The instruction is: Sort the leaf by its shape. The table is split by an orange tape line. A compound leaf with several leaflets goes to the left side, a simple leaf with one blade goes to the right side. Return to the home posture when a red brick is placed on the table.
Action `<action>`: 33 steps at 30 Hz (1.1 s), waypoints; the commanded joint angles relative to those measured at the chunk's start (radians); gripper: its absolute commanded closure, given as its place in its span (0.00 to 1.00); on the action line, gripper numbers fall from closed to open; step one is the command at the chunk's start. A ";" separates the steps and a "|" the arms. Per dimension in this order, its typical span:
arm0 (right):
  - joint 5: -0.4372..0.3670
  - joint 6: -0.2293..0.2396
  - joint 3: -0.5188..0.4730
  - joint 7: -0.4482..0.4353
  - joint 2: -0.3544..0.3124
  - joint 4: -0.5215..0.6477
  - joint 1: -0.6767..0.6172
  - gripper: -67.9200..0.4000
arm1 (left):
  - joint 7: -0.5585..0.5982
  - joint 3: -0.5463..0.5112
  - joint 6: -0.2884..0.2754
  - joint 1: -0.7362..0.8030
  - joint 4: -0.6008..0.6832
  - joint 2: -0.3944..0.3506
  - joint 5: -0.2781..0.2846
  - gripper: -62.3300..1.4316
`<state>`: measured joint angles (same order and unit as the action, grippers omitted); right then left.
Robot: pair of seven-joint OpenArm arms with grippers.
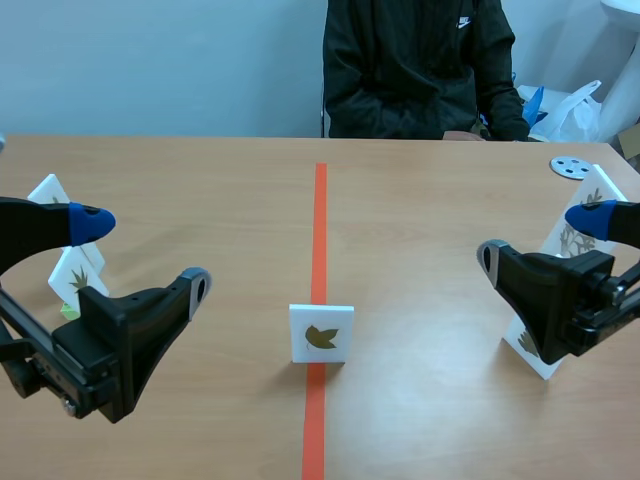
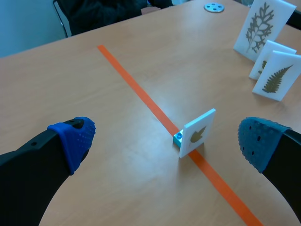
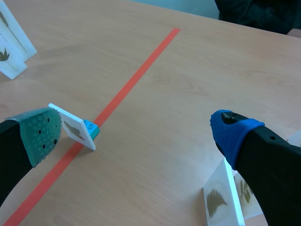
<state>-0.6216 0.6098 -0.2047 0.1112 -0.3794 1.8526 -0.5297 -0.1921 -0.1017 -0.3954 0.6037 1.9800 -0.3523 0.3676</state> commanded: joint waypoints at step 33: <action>0.016 -0.019 -0.004 0.003 -0.009 0.023 0.011 0.00 | 0.284 0.391 -0.161 -0.444 -0.612 -0.134 -0.219 0.00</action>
<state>-0.5972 0.5976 -0.2047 0.1257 -0.3794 1.8526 -0.5297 0.0681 0.2886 -0.5526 0.1665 1.3575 -0.4854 0.1413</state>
